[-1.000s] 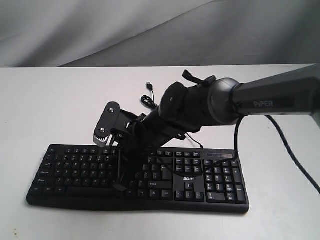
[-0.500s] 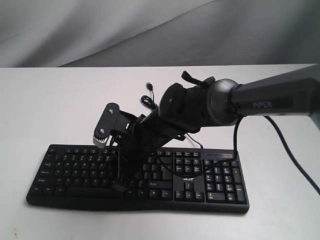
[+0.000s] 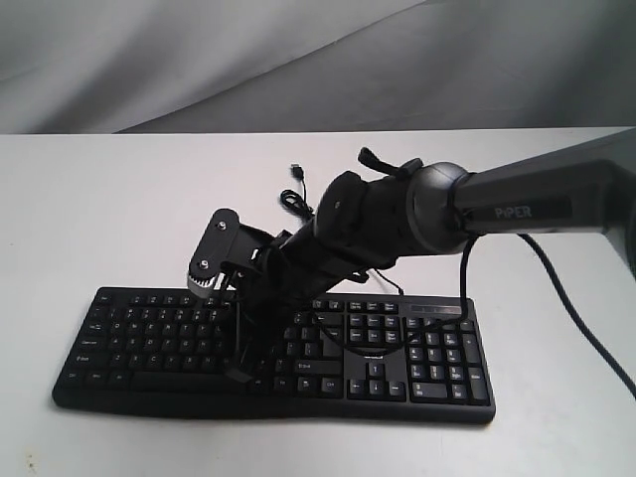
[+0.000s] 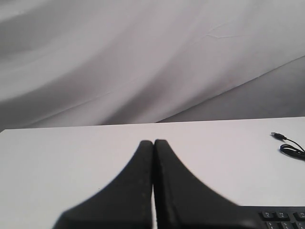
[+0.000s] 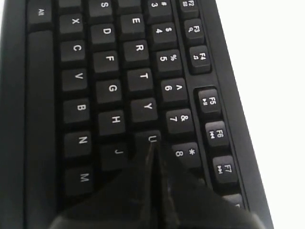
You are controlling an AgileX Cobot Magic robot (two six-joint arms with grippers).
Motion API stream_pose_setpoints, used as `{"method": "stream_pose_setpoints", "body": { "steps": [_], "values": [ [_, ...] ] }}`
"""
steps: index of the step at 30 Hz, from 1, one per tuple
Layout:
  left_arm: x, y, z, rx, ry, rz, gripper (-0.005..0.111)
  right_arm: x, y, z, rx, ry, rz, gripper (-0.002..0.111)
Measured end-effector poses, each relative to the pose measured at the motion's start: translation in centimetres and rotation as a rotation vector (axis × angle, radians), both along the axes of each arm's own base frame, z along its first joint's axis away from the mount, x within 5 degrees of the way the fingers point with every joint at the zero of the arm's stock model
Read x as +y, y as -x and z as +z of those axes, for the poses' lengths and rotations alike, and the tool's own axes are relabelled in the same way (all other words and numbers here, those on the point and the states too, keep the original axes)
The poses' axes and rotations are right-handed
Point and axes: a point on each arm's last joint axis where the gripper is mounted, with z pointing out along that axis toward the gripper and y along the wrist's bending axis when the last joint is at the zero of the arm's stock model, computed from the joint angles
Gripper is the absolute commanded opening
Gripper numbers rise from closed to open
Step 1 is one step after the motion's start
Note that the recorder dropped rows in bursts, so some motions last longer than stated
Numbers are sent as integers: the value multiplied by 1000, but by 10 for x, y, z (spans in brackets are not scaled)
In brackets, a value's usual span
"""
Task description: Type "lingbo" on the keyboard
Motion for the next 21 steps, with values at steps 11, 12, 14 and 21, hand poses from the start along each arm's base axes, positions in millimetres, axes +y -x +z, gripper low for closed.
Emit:
{"method": "stream_pose_setpoints", "body": {
  "steps": [11,12,14,21],
  "values": [
    [0,0,0,0,0,0,1,10,11,16,-25,-25,34,0],
    [0,0,0,0,0,0,1,12,14,16,-21,-24,44,0],
    [0,0,0,0,0,0,1,17,20,16,-17,-24,65,0],
    [0,0,0,0,0,0,1,25,30,16,-14,-24,97,0]
  ]
}}
